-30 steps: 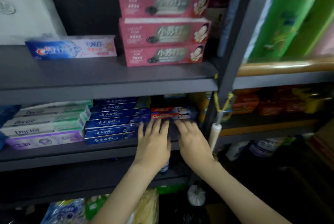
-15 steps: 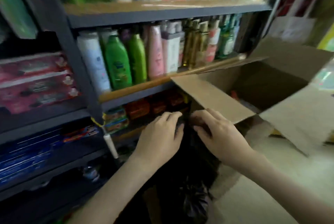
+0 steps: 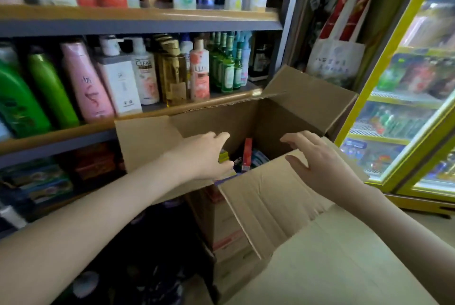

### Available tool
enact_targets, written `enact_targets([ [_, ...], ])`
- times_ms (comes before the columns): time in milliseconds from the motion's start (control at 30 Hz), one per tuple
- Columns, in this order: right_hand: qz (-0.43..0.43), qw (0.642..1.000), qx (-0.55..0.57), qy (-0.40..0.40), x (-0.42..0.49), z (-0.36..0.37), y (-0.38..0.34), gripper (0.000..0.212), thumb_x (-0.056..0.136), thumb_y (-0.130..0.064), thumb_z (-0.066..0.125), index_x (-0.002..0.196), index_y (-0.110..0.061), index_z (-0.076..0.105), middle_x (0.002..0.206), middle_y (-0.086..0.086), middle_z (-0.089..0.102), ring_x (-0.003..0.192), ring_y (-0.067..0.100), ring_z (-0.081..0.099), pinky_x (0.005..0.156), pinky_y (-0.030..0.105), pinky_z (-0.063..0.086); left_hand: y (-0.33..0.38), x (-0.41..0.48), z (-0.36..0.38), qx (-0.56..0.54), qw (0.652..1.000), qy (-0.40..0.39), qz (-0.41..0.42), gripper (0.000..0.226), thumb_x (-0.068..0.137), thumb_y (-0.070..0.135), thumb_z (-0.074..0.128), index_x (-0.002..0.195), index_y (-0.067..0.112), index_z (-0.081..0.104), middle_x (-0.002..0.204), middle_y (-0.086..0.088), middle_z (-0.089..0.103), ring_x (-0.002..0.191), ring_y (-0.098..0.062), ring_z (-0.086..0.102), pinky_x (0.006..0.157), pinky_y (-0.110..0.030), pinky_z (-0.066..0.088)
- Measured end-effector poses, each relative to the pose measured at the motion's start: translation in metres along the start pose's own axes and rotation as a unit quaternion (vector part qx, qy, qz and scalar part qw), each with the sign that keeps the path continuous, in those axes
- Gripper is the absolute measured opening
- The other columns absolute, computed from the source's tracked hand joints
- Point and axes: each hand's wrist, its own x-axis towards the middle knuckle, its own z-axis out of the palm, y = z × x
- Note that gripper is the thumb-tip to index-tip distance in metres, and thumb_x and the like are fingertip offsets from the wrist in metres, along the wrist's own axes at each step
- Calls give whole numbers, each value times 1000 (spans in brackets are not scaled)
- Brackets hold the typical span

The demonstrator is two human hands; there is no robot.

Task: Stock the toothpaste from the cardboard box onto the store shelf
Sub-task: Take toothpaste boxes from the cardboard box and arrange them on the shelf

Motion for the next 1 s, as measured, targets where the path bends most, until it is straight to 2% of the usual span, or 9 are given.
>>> enact_targets([
  [133,-13,999,21,-42,45,26,53,37,94,-14,57,130,-17,51,119,-2,52,111,16,52,92,26,44,5,64,24,25,999,-38,-10,76,93,58,43,153,26,9,141,-3,41,115,-24,52,73,-34,47],
  [200,-44,996,21,-73,72,45,78,39,93,-13,57,131,-18,50,114,-8,47,112,15,51,95,27,43,5,102,39,32,997,-68,-14,83,92,60,44,155,26,3,150,-4,32,124,-26,48,74,-33,45],
  [300,-78,987,18,-138,117,67,107,44,93,-13,57,135,-20,46,114,-12,41,113,10,46,99,26,40,8,156,56,34,995,-93,-20,89,91,62,46,154,25,-4,156,-9,22,135,-30,37,92,-40,44],
  [367,-73,979,9,-189,145,82,123,50,93,-15,56,140,-22,39,125,-7,43,122,12,43,102,26,37,10,182,70,34,994,-105,-27,91,90,63,46,154,24,-6,158,-11,18,139,-33,30,105,-44,35],
  [533,-131,943,-44,-301,198,127,152,54,96,-16,51,145,-21,29,141,1,36,132,17,34,105,25,33,5,204,108,31,991,-125,-37,91,90,64,43,153,26,-10,161,-14,6,143,-35,20,117,-49,18],
  [633,-202,918,-75,-332,219,163,164,55,95,-11,48,146,-16,28,145,7,34,133,22,33,108,34,36,0,201,125,47,986,-148,-58,90,92,64,41,152,27,-16,162,-11,-6,146,-33,9,118,-52,9],
  [833,-318,839,-217,-385,251,240,176,59,92,-7,53,145,-12,27,142,10,35,126,26,36,95,38,44,1,194,135,67,981,-177,-37,90,94,61,42,149,32,-23,158,-6,-26,147,-27,-16,114,-52,-15],
  [933,-352,786,-276,-427,265,268,184,65,92,-10,55,148,-12,21,146,10,32,129,28,33,99,41,41,0,193,133,100,982,-159,-18,87,96,55,44,151,30,-18,158,-6,-26,147,-27,-16,113,-51,-17],
  [1000,-361,765,-301,-439,272,281,188,65,94,-14,54,149,-15,19,149,10,31,132,29,33,102,41,36,-6,192,130,150,982,-112,-30,82,98,47,44,153,26,-13,159,-9,-22,148,-30,-14,114,-51,-15],
])
